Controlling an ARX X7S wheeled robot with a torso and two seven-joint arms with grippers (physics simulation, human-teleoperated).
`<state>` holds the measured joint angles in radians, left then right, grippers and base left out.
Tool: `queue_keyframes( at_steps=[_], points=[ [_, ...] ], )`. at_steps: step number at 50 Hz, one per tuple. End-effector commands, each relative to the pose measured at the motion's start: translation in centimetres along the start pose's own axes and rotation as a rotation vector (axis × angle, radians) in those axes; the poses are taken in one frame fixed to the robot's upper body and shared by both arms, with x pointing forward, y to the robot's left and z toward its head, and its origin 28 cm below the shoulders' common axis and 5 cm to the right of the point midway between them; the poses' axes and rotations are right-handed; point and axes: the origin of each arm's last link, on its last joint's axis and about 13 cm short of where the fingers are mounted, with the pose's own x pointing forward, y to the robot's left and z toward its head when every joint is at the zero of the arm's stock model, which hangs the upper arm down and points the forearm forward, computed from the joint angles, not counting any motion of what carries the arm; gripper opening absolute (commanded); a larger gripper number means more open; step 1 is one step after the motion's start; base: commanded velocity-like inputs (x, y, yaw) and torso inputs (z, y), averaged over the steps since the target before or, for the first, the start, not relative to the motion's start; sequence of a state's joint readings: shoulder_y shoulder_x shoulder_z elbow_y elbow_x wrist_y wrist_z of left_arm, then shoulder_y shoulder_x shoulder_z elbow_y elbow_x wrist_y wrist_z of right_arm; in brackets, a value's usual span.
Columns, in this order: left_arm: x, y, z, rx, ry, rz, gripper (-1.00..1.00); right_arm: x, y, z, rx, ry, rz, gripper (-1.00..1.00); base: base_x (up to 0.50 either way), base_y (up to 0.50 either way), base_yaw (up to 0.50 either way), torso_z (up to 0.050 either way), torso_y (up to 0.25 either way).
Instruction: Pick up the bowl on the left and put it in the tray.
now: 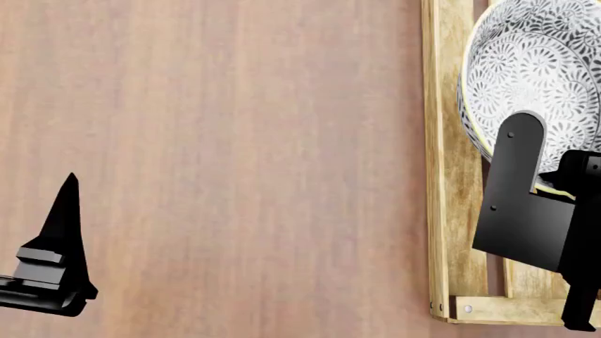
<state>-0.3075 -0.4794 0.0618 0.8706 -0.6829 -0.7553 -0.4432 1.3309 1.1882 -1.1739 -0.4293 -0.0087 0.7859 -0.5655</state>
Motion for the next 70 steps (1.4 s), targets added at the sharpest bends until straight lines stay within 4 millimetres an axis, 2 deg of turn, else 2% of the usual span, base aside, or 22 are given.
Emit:
queue_keyframes(
  at_steps=[1,10,26,53,54,70],
  points=[
    [0.0,0.0,0.0,0.001,0.002,0.000,1.00,0.5,0.8,-0.1,-0.017,0.006,0.020,-1.00,0.00,0.00,0.00,0.000,0.000],
    [0.0,0.0,0.0,0.002,0.002,-0.002,1.00,0.7,1.0,-0.2,-0.019,0.014,0.029,-1.00,0.00,0.00,0.00,0.000,0.000],
    [0.1,0.0,-0.2,0.002,0.005,0.002,1.00,1.4,-0.2,-0.7,-0.011,0.060,0.014,-1.00,0.00,0.00,0.00,0.000,-0.003],
    [0.1,0.0,0.0,0.005,0.003,0.001,1.00,1.6,0.2,-0.5,-0.005,0.053,0.032,-1.00,0.00,0.00,0.00,0.000,-0.005],
    [0.1,0.0,0.0,0.005,0.003,0.001,1.00,1.5,0.1,-0.5,-0.010,0.052,0.028,1.00,0.00,0.00,0.00,0.000,-0.011],
    [0.1,0.0,0.0,0.003,0.006,0.000,1.00,1.3,0.1,-0.6,-0.008,0.051,0.023,1.00,0.00,0.00,0.00,0.000,-0.007]
  ],
)
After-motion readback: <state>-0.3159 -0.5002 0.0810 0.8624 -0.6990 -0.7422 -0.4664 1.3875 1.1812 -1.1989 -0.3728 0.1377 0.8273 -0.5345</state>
